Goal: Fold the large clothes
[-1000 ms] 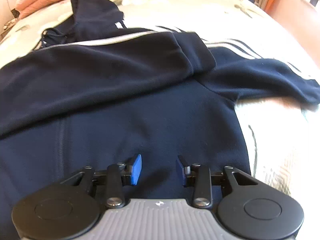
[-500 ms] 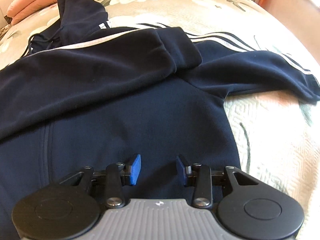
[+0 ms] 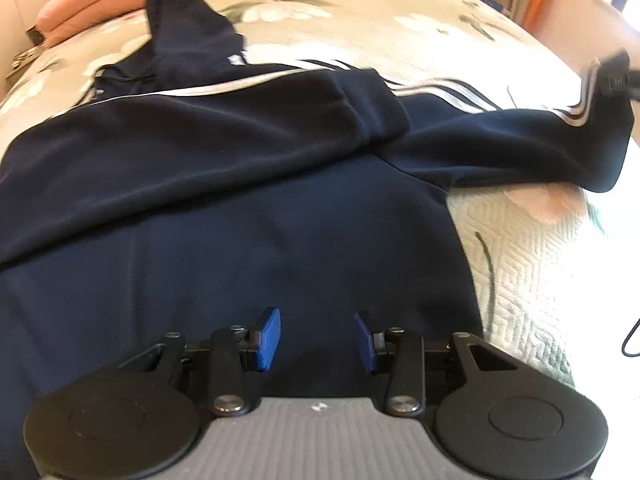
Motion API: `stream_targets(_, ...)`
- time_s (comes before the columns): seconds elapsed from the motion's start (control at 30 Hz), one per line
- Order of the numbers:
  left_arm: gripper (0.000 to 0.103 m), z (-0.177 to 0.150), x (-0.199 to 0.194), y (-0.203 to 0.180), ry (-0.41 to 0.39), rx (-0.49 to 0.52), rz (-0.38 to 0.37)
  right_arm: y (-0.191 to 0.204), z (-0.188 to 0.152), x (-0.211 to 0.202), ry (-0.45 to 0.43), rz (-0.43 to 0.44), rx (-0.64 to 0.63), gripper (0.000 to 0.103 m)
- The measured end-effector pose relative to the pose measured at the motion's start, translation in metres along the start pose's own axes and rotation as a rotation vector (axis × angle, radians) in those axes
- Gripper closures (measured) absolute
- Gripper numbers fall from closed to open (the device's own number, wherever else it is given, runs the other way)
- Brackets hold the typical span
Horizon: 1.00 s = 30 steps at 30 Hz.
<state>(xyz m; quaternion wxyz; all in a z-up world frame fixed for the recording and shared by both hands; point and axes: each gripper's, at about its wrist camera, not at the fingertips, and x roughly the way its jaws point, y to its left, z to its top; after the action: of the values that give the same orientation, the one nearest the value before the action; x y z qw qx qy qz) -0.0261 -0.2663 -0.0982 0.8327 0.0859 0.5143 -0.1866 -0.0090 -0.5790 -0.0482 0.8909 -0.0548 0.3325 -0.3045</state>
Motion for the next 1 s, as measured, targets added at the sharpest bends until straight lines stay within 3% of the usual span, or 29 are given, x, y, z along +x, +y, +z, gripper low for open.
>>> stream_targets(0.33,0.06,-0.014,-0.05,0.079,-0.112,-0.103,0.076,0.116,0.067,-0.128,-0.2,0.305,-0.039,0.087)
stream_targets(0.57,0.061,-0.022,-0.087,0.168,-0.18,-0.257,0.159,0.233,0.09,-0.192,-0.232,0.573,-0.036,0.086)
stream_targets(0.63,0.061,-0.027,-0.092,0.191,-0.19,-0.293,0.176,0.273,0.084,-0.204,-0.197,0.663,-0.043,0.072)
stream_targets(0.7,0.061,-0.032,-0.093,0.217,-0.186,-0.323,0.19,0.315,0.07,-0.206,-0.105,0.812,-0.097,0.027)
stream_targets(0.73,0.061,-0.034,-0.093,0.229,-0.182,-0.331,0.193,0.329,0.061,-0.209,-0.06,0.862,-0.123,0.03)
stream_targets(0.83,0.061,-0.04,-0.086,0.259,-0.165,-0.34,0.175,0.352,0.022,-0.207,0.054,0.84,-0.233,0.031)
stream_targets(0.93,0.061,-0.036,-0.079,0.277,-0.171,-0.322,0.121,0.337,-0.008,-0.189,0.124,0.713,-0.261,0.033)
stream_targets(1.0,0.06,-0.02,-0.069,0.283,-0.192,-0.309,0.063,0.322,-0.025,-0.179,0.193,0.619,-0.224,0.044)
